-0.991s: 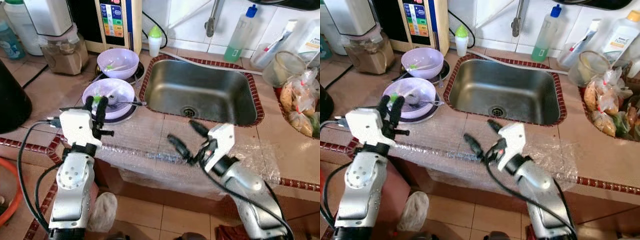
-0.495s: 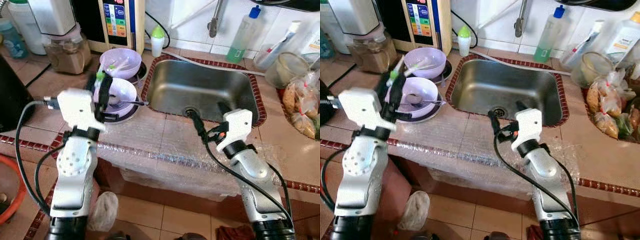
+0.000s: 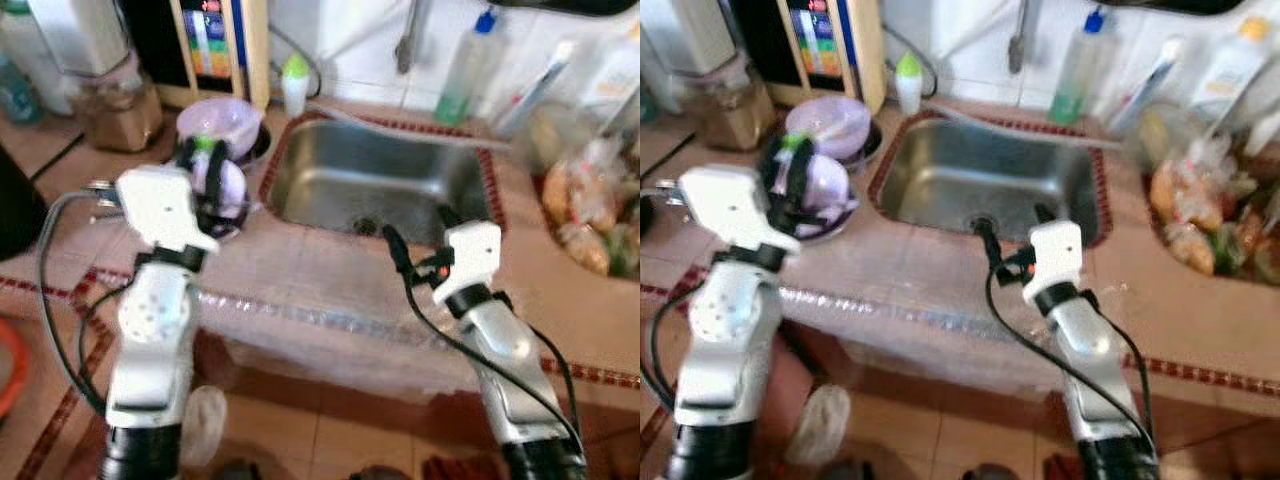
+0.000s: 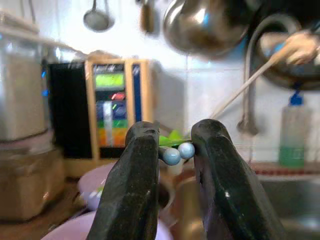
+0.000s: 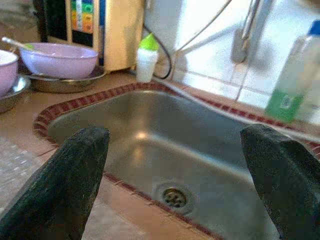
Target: Kitchen organization
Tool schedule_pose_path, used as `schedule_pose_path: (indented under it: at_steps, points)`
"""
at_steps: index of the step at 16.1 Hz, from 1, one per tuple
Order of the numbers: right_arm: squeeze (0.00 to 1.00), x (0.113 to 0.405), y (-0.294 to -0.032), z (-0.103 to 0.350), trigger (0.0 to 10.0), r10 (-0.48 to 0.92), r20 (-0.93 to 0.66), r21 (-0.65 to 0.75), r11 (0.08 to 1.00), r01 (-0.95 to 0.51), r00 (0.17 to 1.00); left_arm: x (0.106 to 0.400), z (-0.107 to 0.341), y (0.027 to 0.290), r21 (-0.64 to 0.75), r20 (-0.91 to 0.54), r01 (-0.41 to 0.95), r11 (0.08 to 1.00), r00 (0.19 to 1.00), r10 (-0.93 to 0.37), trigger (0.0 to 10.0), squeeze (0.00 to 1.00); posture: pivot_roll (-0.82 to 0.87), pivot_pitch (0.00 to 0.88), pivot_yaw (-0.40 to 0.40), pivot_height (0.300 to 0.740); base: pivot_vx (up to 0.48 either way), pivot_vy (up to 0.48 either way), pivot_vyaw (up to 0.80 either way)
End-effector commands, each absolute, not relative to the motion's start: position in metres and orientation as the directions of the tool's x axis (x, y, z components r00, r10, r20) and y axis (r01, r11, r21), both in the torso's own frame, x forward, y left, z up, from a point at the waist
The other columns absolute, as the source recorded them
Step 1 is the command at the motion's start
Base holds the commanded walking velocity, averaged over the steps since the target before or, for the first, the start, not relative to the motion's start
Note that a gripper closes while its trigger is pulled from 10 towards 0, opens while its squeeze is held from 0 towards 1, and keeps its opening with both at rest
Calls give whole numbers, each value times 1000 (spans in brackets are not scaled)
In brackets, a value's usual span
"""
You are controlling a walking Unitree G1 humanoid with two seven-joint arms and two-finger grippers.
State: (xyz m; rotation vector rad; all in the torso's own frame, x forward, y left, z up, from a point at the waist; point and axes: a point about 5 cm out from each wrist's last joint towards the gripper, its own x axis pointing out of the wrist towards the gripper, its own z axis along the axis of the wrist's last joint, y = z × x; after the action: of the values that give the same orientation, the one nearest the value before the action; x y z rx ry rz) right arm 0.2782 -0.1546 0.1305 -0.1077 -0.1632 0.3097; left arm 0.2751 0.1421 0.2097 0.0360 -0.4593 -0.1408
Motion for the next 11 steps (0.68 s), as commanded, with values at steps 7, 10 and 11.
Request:
schedule_pose_path:
  at_steps: [7,10,11]
  points:
    - [0,280,-154,132,10000,280,174,-129,957,-260,944,276,218,146,86,457,99,991,880,-128,5725,0,-41,0,-1,740,0,-331,0]
    - [0,281,-152,133,10000,291,188,-133,954,-269,938,274,215,140,128,456,148,981,869,-191,9804,0,-33,0,-5,740,0,0,138]
    - [0,282,-152,133,10000,289,185,-128,955,-269,939,273,212,135,141,442,177,974,869,-222,10000,0,-33,0,-5,740,0,0,0]
